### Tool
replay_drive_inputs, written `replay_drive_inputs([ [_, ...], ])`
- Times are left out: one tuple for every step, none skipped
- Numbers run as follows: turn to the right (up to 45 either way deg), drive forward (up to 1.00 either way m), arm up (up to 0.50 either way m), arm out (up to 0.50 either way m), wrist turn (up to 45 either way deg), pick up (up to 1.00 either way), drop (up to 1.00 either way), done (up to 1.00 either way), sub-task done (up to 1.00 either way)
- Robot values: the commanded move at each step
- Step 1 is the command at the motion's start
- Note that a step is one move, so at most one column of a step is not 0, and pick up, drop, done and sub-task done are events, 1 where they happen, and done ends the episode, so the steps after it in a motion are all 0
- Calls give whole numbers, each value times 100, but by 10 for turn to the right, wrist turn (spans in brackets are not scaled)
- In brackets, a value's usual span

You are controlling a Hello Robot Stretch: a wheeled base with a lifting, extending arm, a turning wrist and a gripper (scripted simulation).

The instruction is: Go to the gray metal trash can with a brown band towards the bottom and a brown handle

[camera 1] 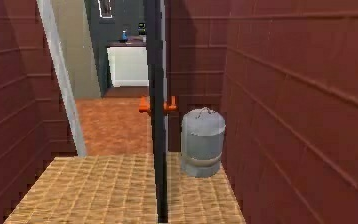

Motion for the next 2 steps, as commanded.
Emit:
replay_drive_inputs([
  [0, 80, 0, 0, 0, 0, 0, 0, 0],
  [120, 0, 0, 0, 0, 0, 0, 0, 0],
])
